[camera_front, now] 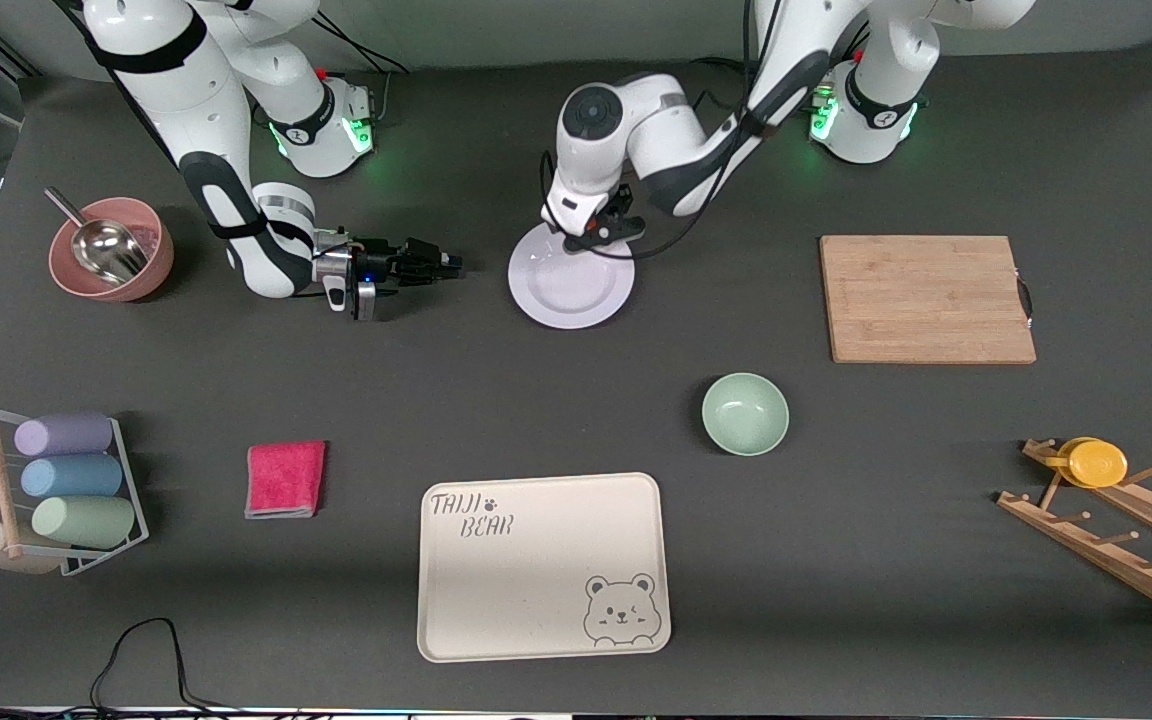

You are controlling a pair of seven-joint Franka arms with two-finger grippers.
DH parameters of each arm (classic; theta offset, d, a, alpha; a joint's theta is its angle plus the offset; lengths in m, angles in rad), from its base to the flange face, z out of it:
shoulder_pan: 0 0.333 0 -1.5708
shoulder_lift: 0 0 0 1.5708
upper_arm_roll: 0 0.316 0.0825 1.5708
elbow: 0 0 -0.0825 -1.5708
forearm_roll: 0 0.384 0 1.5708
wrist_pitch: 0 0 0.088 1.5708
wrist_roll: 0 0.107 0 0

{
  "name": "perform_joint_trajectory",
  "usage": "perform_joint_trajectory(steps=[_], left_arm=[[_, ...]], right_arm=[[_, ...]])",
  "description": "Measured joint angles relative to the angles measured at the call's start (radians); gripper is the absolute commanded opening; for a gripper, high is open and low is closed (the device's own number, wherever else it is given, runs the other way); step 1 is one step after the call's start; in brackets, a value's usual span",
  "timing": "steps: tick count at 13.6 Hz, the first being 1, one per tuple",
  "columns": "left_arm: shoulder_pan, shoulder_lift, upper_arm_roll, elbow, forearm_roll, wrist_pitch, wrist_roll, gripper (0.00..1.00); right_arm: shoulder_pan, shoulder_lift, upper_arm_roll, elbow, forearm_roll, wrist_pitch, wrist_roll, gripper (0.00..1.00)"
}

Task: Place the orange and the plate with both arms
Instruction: 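Lower the orange onto the held plate and open the left gripper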

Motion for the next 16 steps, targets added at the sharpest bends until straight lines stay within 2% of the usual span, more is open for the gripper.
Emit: perform_joint_trajectory(steps=[3,6,9,11,12,13,14,16], left_arm=[[-0.041,0.056,0.061,0.094,0.014,-0.001,0.0,0.16],[-0.173,0.088,0.177,0.143,0.015,-0.001,-0.008,0.18],[-0.218,0.109,0.206,0.159,0.015,-0.001,-0.017,0.23],[-0.218,0.114,0.211,0.165,0.015,0.0,-0.017,0.36],[-0.218,0.115,0.214,0.166,0.015,0.0,-0.017,0.46],[-0.218,0.116,0.216,0.166,0.015,0.0,-0.017,0.76],[-0.218,0.117,0.217,0.166,0.015,0.0,-0.017,1.0],[-0.218,0.12,0.217,0.166,0.021,0.0,-0.017,1.0]], right_arm=[[0.0,0.0,0.0,0.0,0.016,-0.001,-0.001,0.4],[0.0,0.001,0.0,0.0,0.02,-0.002,-0.001,0.4],[0.0,0.001,0.0,0.0,0.034,-0.003,-0.006,0.4],[0.0,0.003,0.0,0.0,0.043,-0.004,-0.011,0.4],[0.0,0.003,0.0,0.0,0.044,-0.005,-0.012,0.4],[0.0,0.004,0.0,0.0,0.045,-0.006,-0.013,0.4],[0.0,0.004,0.0,0.0,0.049,-0.008,-0.013,0.4],[0.003,0.005,0.003,0.0,0.068,-0.009,-0.014,0.4]])
